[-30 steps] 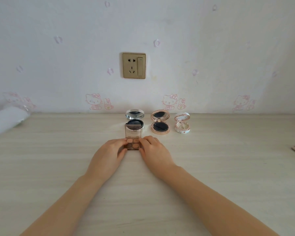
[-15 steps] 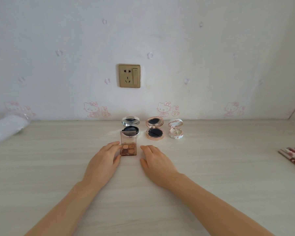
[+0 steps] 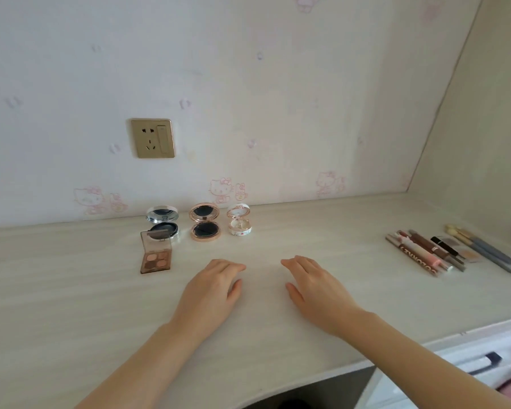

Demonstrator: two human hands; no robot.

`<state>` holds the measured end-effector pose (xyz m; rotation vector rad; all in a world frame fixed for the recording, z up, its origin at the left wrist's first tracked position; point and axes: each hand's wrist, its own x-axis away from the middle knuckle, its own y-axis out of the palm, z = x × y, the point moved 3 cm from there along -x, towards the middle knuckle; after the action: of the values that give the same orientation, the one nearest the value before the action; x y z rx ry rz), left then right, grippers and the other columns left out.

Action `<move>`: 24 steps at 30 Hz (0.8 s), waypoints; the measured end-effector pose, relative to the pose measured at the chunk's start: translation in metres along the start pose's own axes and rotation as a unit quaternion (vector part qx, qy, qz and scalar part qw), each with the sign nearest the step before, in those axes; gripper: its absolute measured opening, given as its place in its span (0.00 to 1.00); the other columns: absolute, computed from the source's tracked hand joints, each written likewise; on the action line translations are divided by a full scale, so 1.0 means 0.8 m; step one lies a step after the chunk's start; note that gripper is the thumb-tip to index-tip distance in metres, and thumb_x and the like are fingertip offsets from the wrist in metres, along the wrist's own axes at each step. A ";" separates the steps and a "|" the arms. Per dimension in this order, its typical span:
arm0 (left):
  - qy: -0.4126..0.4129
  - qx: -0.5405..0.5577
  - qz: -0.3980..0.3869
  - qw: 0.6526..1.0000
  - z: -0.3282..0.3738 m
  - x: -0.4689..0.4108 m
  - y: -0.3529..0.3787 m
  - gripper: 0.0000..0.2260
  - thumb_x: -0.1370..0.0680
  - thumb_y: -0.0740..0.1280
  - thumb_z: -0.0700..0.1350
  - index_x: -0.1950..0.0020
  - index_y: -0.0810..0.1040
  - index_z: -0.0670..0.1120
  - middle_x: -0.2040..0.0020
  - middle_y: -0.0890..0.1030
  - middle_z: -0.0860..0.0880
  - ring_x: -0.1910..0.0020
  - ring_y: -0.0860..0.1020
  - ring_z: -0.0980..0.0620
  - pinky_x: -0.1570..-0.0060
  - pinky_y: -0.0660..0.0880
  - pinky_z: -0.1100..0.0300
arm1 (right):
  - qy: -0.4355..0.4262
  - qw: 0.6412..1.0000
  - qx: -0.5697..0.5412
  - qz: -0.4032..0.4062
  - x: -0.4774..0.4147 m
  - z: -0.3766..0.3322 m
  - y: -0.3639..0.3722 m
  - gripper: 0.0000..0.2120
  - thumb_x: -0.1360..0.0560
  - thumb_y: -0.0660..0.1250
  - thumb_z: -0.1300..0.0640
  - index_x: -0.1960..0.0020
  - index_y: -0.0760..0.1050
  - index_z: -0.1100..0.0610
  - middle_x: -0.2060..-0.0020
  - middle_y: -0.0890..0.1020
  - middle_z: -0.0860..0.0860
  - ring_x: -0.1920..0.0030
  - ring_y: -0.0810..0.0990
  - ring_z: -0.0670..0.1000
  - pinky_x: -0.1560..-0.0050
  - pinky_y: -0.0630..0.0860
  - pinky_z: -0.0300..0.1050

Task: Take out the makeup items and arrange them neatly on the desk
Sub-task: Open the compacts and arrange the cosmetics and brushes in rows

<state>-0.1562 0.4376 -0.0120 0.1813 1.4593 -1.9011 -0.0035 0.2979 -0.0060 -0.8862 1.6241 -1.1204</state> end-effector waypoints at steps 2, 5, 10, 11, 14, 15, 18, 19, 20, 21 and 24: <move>0.015 0.014 -0.016 1.000 0.028 -0.007 0.020 0.13 0.24 0.66 0.42 0.40 0.79 0.49 0.44 0.80 0.54 0.41 0.73 0.59 0.48 0.72 0.63 | 0.018 1.000 0.008 0.008 0.022 0.023 -0.012 0.22 0.19 0.55 0.54 0.26 0.61 0.57 0.31 0.69 0.51 0.27 0.62 0.51 0.32 0.62 0.41; 0.034 0.034 -0.041 0.998 0.068 -0.020 0.048 0.14 0.22 0.63 0.44 0.37 0.77 0.50 0.42 0.78 0.55 0.38 0.72 0.57 0.45 0.72 0.62 | 0.049 0.998 0.020 0.016 0.052 0.059 -0.026 0.22 0.19 0.56 0.53 0.26 0.62 0.56 0.31 0.69 0.50 0.28 0.63 0.50 0.31 0.61 0.40; 0.069 0.064 -0.076 0.993 0.132 -0.046 0.095 0.14 0.21 0.61 0.45 0.35 0.76 0.50 0.39 0.78 0.54 0.36 0.71 0.57 0.42 0.70 0.62 | 0.103 0.993 0.034 0.045 0.095 0.121 -0.047 0.20 0.21 0.60 0.55 0.29 0.67 0.57 0.34 0.73 0.51 0.30 0.67 0.52 0.34 0.66 0.43; 0.075 0.068 -0.083 0.991 0.144 -0.052 0.105 0.14 0.20 0.61 0.45 0.35 0.75 0.50 0.39 0.78 0.54 0.36 0.70 0.57 0.41 0.70 0.61 | 0.112 0.992 0.038 0.047 0.101 0.133 -0.051 0.20 0.21 0.60 0.55 0.29 0.67 0.57 0.34 0.73 0.51 0.30 0.68 0.52 0.34 0.67 0.44; 0.086 0.079 -0.108 0.987 0.177 -0.069 0.135 0.15 0.20 0.60 0.45 0.34 0.75 0.49 0.38 0.78 0.53 0.35 0.70 0.55 0.40 0.70 0.59 | 0.132 0.988 0.052 0.060 0.117 0.168 -0.062 0.19 0.22 0.62 0.56 0.31 0.69 0.58 0.36 0.75 0.52 0.33 0.71 0.53 0.39 0.71 0.44; 0.087 0.084 -0.114 0.986 0.186 -0.075 0.144 0.15 0.21 0.60 0.45 0.34 0.75 0.49 0.38 0.77 0.52 0.35 0.69 0.55 0.39 0.70 0.58 | 0.137 0.987 0.056 0.063 0.121 0.178 -0.065 0.19 0.22 0.62 0.56 0.32 0.69 0.58 0.37 0.76 0.53 0.34 0.72 0.53 0.41 0.72 0.44; 0.095 0.094 -0.119 0.984 0.210 -0.088 0.169 0.15 0.21 0.61 0.44 0.35 0.76 0.48 0.38 0.78 0.51 0.35 0.70 0.54 0.39 0.69 0.58 | 0.163 0.982 0.067 0.064 0.127 0.206 -0.071 0.19 0.22 0.61 0.55 0.32 0.69 0.57 0.37 0.75 0.52 0.35 0.72 0.53 0.44 0.73 0.43; 0.099 0.096 -0.119 0.983 0.217 -0.094 0.177 0.15 0.22 0.61 0.44 0.35 0.76 0.47 0.38 0.78 0.51 0.35 0.70 0.53 0.38 0.69 0.59 | 0.173 0.980 0.071 0.066 0.128 0.214 -0.073 0.19 0.22 0.61 0.55 0.32 0.69 0.57 0.37 0.75 0.52 0.35 0.72 0.53 0.45 0.73 0.45; 0.100 0.097 -0.120 0.983 0.224 -0.100 0.184 0.15 0.22 0.61 0.44 0.35 0.76 0.47 0.38 0.78 0.50 0.35 0.70 0.53 0.38 0.69 0.59 | 0.181 0.978 0.073 0.068 0.129 0.222 -0.074 0.19 0.22 0.62 0.55 0.32 0.70 0.57 0.37 0.75 0.52 0.36 0.72 0.54 0.46 0.74 0.46; 0.100 0.098 -0.122 0.983 0.229 -0.108 0.190 0.16 0.22 0.61 0.44 0.35 0.76 0.46 0.38 0.78 0.50 0.34 0.70 0.52 0.37 0.68 0.59 | 0.188 0.977 0.075 0.070 0.129 0.230 -0.074 0.18 0.22 0.62 0.55 0.32 0.70 0.57 0.37 0.75 0.52 0.36 0.73 0.55 0.46 0.75 0.48; 0.103 0.093 -0.147 0.979 0.244 -0.131 0.210 0.17 0.22 0.61 0.44 0.33 0.74 0.45 0.35 0.76 0.48 0.33 0.68 0.50 0.34 0.66 0.59 | 0.210 0.971 0.082 0.077 0.125 0.252 -0.076 0.18 0.22 0.62 0.56 0.33 0.70 0.57 0.38 0.76 0.52 0.38 0.73 0.56 0.44 0.74 0.50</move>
<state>0.0830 0.2953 -0.0221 0.2707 1.5072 -2.3200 0.1617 0.1336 -0.0059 -0.4226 1.8697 -1.3724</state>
